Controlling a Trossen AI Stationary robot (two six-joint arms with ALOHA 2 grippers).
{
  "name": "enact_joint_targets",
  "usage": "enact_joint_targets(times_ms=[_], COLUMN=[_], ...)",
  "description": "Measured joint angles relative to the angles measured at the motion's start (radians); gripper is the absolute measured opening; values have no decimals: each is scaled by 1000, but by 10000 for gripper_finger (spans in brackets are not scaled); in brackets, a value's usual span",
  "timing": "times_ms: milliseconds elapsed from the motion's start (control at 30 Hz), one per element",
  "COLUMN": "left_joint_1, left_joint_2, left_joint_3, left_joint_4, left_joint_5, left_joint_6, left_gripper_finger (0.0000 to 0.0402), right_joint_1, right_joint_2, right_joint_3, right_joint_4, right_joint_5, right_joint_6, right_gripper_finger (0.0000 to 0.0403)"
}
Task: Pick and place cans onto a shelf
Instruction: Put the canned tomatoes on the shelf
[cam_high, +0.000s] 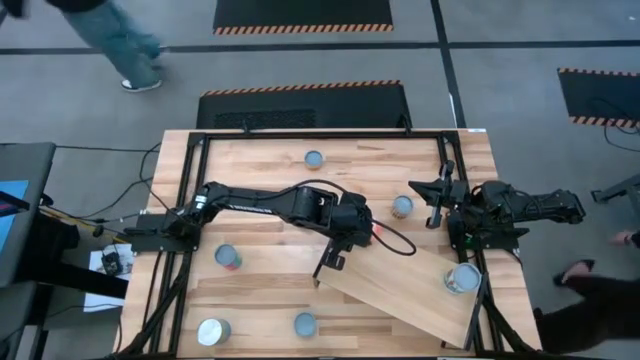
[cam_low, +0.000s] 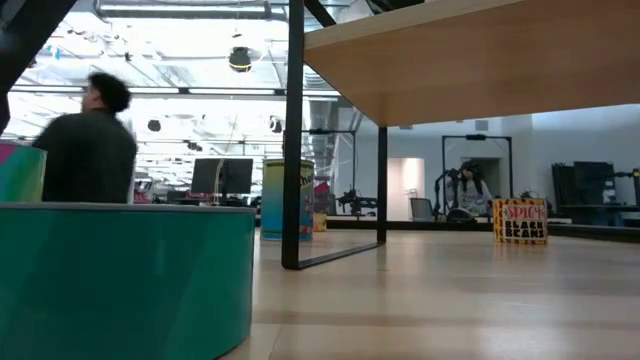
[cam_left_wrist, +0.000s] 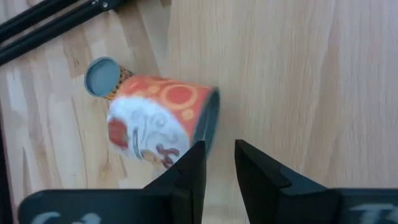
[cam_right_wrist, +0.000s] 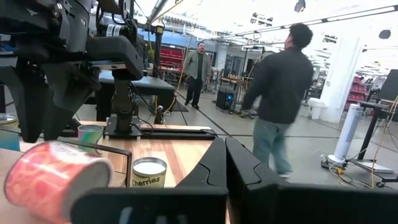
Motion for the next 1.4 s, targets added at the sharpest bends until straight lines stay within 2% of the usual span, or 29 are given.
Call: enact_joint_targets(times_ms=[400,533,633,767,900,967,1033,1233,1400], left_joint_1=[0,-3,-13,-35,-52,-56,-60,-58,-57], left_joint_2=[-12,-19,-51,-113,-207,-270,-350,-651,-905], left_joint_3=[0,0,-1,-6,-89,-179,-320,-896,-1345], left_joint_4=[-8,-12,-18,-22,7,59,159,633,1057], left_joint_5=[28,1,-28,-29,-94,-127,-135,-137,-163], left_joint_6=[-4,6,8,-19,-70,-95,-109,-144,-187], left_gripper_finger=[76,74,60,16,6,4,1,1,1], right_joint_1=[0,0,0,0,0,0,0,0,0], right_joint_2=[0,0,0,0,0,0,0,46,154], right_joint_3=[0,0,0,0,0,0,0,11,52], right_joint_4=[0,-1,-7,-9,-11,-11,-9,-2,7], right_joint_5=[0,-1,-1,-1,-1,-1,-1,1,5], right_joint_6=[1,1,1,9,9,10,18,64,114], right_gripper_finger=[6,6,6,6,6,6,6,6,6])
